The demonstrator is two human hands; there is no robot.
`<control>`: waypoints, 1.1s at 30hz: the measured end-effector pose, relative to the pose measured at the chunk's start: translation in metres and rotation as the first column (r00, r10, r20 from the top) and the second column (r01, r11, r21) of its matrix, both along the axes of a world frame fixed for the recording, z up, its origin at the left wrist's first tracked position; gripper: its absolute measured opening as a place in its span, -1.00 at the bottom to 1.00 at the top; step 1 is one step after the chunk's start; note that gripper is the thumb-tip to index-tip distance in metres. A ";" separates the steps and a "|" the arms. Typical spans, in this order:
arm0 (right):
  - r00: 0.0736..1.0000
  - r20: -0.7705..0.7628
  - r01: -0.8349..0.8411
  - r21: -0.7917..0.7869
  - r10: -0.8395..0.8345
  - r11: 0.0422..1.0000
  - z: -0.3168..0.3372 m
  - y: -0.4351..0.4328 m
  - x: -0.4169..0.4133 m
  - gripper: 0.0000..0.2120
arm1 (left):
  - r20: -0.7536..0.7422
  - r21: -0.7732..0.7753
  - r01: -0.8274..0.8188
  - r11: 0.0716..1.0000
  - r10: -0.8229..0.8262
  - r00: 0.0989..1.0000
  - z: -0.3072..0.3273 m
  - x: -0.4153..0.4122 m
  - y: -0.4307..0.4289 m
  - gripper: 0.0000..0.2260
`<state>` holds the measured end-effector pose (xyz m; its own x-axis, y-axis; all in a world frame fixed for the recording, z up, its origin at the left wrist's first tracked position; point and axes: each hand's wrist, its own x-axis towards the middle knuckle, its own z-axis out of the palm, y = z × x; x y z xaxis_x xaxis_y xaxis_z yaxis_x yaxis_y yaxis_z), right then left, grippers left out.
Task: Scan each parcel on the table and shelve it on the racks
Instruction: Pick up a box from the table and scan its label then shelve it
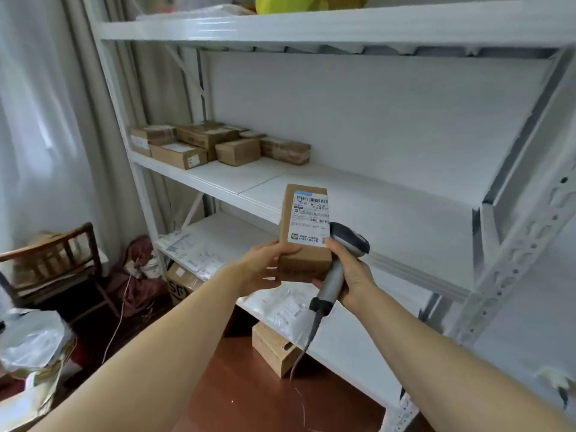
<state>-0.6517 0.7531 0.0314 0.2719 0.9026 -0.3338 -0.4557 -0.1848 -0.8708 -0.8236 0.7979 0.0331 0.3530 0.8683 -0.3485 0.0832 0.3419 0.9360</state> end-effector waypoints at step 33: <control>0.974 0.056 -0.214 -0.102 0.220 0.971 0.016 0.510 -0.250 -0.66 | -0.082 0.001 -0.504 0.864 0.502 0.861 -0.005 -0.236 0.482 -0.60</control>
<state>-0.9014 1.2627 0.0475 0.0974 0.9074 -0.4088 -0.3374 -0.3563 -0.8713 -1.0592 1.2799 0.0286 -0.1588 0.9132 -0.3753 -0.0334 0.3750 0.9264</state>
